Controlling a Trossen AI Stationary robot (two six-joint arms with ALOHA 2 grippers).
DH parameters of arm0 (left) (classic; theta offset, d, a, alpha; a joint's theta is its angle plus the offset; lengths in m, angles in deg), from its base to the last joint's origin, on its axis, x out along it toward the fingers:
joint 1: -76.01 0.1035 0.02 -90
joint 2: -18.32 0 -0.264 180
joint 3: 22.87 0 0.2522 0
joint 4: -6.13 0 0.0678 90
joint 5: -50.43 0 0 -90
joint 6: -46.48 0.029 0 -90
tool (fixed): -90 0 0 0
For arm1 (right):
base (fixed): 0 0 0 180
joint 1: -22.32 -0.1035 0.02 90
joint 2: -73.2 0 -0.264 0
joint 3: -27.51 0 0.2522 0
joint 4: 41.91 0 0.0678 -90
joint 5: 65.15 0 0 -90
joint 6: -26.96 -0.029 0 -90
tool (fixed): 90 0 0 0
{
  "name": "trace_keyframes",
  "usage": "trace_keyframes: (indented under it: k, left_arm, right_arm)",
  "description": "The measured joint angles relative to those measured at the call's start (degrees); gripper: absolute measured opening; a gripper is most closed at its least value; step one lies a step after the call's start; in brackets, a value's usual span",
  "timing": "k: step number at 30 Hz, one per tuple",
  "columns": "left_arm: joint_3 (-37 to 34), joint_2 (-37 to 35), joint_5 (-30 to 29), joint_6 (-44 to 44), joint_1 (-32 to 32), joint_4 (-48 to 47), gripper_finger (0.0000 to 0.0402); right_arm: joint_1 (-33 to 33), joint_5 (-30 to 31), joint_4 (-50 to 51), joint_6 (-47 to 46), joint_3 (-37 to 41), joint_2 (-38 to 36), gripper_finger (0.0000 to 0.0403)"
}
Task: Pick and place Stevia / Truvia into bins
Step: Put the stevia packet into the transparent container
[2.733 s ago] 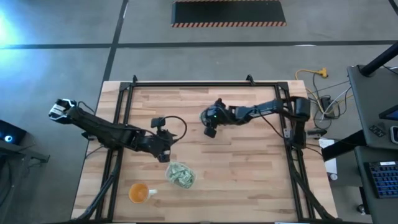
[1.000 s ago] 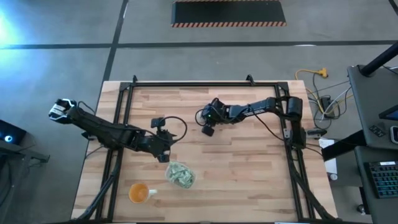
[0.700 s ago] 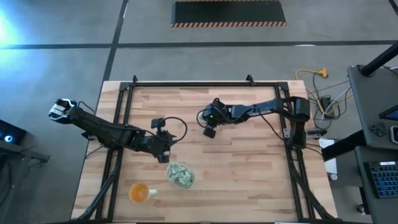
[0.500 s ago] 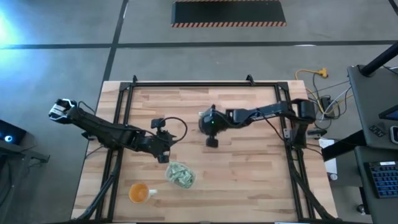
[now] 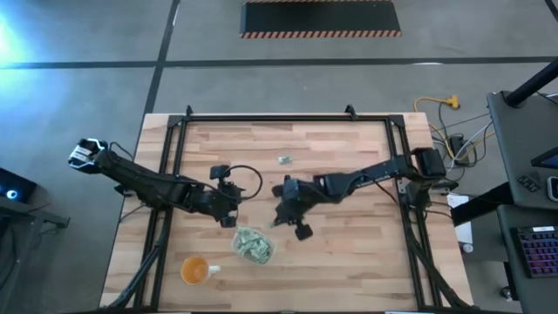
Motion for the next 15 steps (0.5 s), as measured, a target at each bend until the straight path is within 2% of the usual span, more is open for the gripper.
trace_keyframes:
  k: [5, 11, 15]
  left_arm:
    - [-0.25, 0.0, -4.11, -3.39, -0.02, -4.56, 0.0081]
    - [-2.55, 0.0, -4.31, -4.56, -0.02, -5.67, 0.0081]
    - [-4.17, 0.0, -4.16, -4.64, -0.02, -6.24, 0.0081]
  right_arm:
    - [-5.22, 0.06, -5.18, 2.76, 0.24, 0.07, 0.0013]
    - [-9.89, 0.6, -13.69, 5.72, 0.72, 1.65, 0.0013]
    - [-10.63, 1.82, -17.42, 6.08, 0.26, 4.13, 0.0013]
